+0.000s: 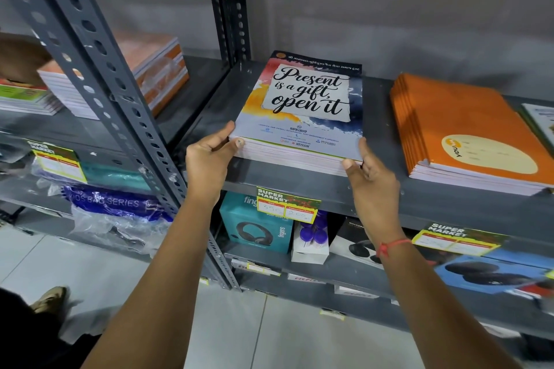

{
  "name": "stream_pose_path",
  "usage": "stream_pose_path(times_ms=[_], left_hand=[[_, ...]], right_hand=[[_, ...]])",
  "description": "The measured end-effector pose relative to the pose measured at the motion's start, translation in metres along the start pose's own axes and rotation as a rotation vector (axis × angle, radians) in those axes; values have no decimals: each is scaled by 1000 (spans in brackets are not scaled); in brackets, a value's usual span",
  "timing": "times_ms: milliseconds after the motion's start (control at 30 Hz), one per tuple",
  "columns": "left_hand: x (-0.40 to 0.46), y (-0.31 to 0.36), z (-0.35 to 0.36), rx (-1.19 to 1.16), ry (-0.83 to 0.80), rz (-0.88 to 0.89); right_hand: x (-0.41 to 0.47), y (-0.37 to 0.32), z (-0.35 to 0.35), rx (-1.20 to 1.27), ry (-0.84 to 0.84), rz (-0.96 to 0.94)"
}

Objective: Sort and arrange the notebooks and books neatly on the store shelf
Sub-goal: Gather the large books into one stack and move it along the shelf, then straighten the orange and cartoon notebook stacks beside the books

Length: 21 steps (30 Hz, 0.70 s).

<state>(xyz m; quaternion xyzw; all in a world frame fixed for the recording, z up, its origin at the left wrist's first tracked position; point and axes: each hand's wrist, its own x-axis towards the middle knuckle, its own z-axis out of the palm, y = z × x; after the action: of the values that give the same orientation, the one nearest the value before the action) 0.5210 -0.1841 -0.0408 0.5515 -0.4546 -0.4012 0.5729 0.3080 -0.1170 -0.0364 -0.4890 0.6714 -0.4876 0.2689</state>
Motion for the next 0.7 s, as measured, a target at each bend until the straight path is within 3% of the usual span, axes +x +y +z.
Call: stream_pose_path(times_ms=[367, 700], left_hand=[[1, -1, 0, -31, -5, -7], [-6, 8, 3, -15, 28, -38]], right_hand=[[3, 1, 0, 17, 45, -14], [2, 0, -7, 85, -13, 5]])
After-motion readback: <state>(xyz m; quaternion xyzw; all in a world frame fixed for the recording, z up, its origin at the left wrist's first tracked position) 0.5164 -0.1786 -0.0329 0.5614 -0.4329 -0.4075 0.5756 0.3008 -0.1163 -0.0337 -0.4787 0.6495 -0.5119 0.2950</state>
